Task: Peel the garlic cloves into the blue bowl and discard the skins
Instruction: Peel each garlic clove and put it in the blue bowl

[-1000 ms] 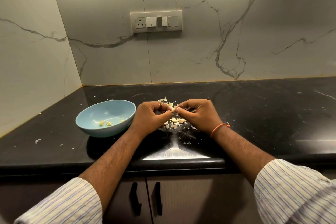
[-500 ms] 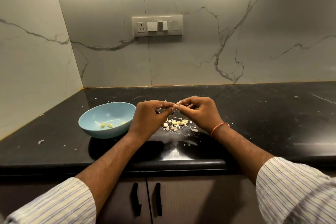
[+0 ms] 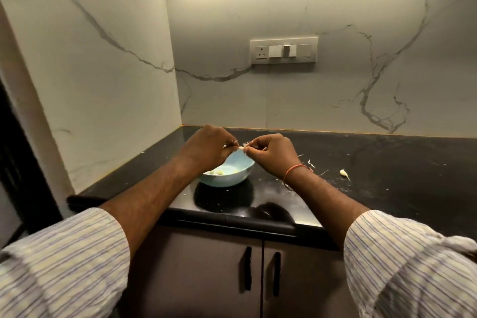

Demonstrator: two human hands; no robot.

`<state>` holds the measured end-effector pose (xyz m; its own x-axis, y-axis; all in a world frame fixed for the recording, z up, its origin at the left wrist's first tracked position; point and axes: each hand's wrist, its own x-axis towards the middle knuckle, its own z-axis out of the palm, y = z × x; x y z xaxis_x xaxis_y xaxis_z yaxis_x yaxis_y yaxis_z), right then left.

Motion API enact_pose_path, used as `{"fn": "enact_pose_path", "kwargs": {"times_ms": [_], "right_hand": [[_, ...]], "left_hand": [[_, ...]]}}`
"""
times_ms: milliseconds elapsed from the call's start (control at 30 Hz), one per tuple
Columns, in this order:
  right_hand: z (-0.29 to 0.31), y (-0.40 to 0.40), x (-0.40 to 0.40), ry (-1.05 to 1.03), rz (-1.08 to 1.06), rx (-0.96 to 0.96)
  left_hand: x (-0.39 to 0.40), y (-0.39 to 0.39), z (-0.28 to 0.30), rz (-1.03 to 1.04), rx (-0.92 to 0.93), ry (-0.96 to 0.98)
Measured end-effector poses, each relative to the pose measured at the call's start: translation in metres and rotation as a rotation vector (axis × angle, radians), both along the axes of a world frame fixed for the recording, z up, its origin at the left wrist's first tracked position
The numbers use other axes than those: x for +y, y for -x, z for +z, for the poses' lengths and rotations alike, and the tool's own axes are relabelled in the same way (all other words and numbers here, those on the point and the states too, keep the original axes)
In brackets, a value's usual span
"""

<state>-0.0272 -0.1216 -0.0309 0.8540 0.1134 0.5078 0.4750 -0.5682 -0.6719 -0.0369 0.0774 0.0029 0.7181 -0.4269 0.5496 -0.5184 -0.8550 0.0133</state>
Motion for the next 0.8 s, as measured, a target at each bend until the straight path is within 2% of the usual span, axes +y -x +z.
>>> {"fn": "enact_pose_path", "kwargs": {"times_ms": [133, 233, 367, 533, 633, 733, 800], "right_hand": [[0.002, 0.003, 0.013, 0.082, 0.003, 0.015], [0.001, 0.005, -0.005, 0.077, -0.007, 0.003], [-0.001, 0.016, -0.051, 0.099, -0.042, 0.015], [-0.004, 0.031, -0.121, 0.141, -0.156, 0.113], [-0.010, 0.037, -0.147, 0.151, -0.213, 0.156], [-0.016, 0.039, -0.161, 0.170, -0.266, 0.153], [-0.018, 0.039, -0.165, 0.267, -0.247, 0.152]], "left_hand": [[0.024, 0.002, -0.002, 0.098, 0.058, 0.034], [0.020, 0.000, -0.007, 0.092, 0.071, 0.080], [-0.008, 0.001, -0.013, -0.002, 0.022, 0.127], [-0.076, 0.012, -0.019, -0.253, -0.020, 0.146], [-0.108, 0.010, -0.029, -0.295, 0.132, 0.142], [-0.126, -0.004, -0.052, -0.197, 0.367, -0.016], [-0.128, -0.013, -0.064, -0.126, 0.417, -0.037]]}}
